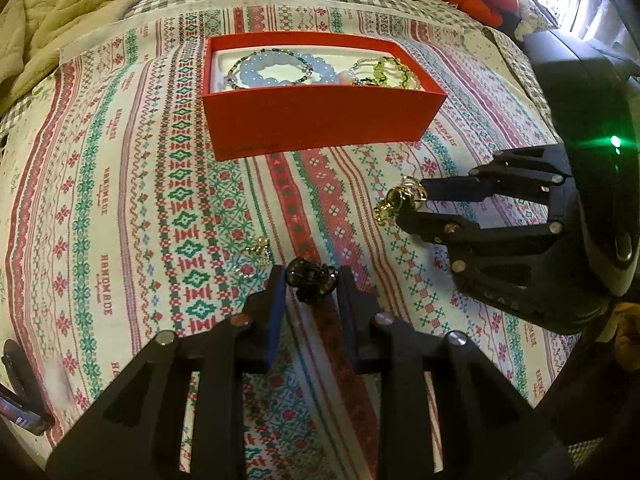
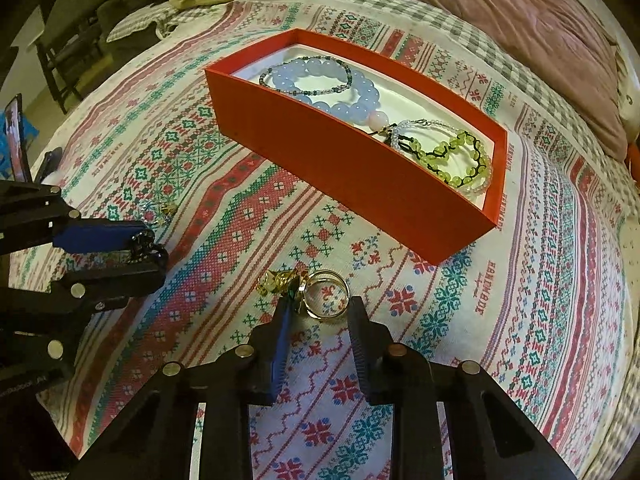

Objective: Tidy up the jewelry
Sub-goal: 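Grasp the black ring with the left gripper while the right gripper grasps the gold ring, then carry both rings over the red box and open both grippers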

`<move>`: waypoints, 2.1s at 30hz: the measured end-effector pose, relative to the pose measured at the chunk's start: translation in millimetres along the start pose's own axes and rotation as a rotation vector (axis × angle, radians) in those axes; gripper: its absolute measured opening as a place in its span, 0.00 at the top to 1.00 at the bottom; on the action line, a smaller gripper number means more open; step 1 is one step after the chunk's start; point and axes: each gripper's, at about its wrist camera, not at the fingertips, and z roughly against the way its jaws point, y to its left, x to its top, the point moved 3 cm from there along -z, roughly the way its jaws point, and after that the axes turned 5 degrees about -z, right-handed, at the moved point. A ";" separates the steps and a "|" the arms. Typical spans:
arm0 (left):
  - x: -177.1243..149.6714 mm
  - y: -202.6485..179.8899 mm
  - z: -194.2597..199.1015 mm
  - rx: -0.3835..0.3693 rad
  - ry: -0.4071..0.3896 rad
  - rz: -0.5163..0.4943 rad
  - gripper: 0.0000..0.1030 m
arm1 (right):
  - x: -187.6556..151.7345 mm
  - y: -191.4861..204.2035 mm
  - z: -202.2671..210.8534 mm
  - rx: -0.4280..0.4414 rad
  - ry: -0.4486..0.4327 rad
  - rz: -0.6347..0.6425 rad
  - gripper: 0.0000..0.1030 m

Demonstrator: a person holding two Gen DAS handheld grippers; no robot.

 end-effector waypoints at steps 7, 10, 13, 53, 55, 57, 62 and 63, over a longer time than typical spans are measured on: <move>3.7 2.1 1.7 0.005 -0.007 -0.003 0.73 | -10.8 -0.2 12.5 -0.001 0.002 0.001 0.73; 6.6 0.7 3.3 0.008 -0.013 -0.010 0.73 | -13.2 -0.6 18.8 -0.001 0.000 -0.008 0.73; 10.6 1.1 6.0 0.010 -0.023 -0.013 0.73 | -13.3 -2.4 25.5 0.010 -0.001 -0.034 0.73; 107.4 18.0 -14.0 0.027 -0.169 0.023 0.73 | 66.1 -80.0 41.2 0.049 -0.155 -0.389 0.73; 109.1 18.6 -14.8 0.026 -0.170 0.025 0.73 | 66.2 -81.5 39.6 0.050 -0.152 -0.391 0.73; 109.9 19.2 -14.9 0.024 -0.171 0.029 0.73 | 66.2 -82.5 38.6 0.049 -0.150 -0.392 0.73; 110.7 19.1 -13.5 0.031 -0.178 0.029 0.73 | 65.0 -84.3 41.1 0.044 -0.152 -0.396 0.73; 111.4 19.1 -12.9 0.037 -0.179 0.028 0.71 | 64.6 -84.7 42.5 0.044 -0.151 -0.399 0.72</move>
